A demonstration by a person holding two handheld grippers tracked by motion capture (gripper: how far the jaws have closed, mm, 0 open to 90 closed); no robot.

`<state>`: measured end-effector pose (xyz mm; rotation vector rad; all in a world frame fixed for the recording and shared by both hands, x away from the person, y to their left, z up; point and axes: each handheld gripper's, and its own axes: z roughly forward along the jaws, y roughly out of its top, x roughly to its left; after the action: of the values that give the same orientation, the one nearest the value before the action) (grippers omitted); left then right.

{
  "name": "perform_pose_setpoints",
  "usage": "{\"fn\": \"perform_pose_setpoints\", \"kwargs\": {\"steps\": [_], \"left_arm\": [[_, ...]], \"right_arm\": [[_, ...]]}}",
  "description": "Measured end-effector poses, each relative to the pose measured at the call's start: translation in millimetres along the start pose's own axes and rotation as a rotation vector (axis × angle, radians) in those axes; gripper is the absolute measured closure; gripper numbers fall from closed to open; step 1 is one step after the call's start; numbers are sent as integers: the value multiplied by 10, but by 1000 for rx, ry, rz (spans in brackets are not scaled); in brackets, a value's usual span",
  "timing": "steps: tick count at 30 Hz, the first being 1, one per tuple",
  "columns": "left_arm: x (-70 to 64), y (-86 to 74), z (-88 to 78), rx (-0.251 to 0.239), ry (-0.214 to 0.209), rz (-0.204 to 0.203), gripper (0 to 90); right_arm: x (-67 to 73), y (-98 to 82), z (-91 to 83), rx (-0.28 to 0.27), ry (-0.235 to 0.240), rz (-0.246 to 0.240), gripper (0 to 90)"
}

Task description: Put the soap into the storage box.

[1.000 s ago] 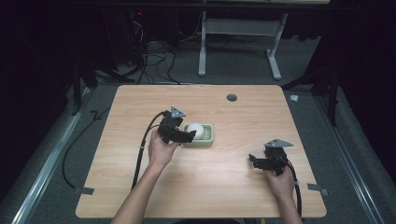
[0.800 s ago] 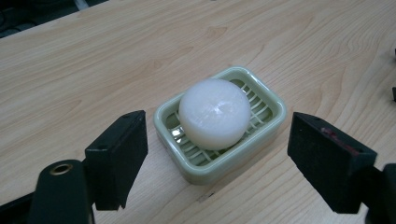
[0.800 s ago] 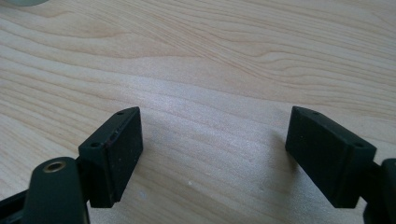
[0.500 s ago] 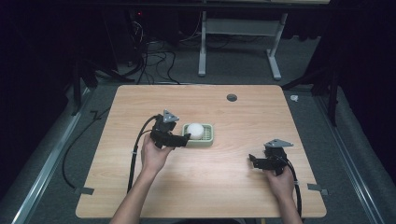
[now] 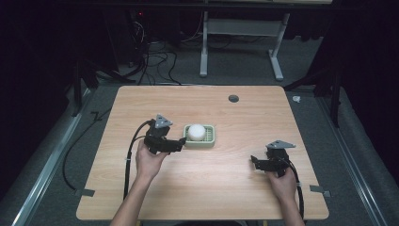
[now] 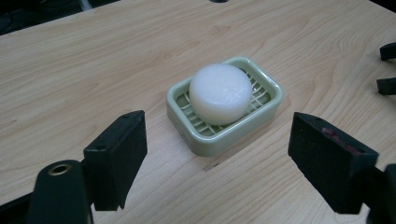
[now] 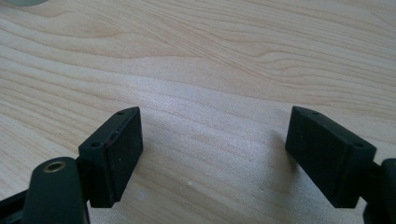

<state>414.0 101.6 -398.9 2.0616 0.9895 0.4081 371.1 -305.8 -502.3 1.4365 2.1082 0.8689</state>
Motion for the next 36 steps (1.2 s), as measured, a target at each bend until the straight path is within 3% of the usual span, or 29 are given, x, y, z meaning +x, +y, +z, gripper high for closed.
{"fn": "perform_pose_setpoints", "kwargs": {"steps": [9,20,36], "left_arm": [[25,-82,-95,-5,30,-4,202],[106,-318,-187,-30,7,-94,204],[196,-618,-214,-19,18,-161,203]], "right_arm": [[0,0,0,0,0,0,198],[-1,0,1,-1,0,-1,198],[2,1,2,-1,-2,-3,197]]}}
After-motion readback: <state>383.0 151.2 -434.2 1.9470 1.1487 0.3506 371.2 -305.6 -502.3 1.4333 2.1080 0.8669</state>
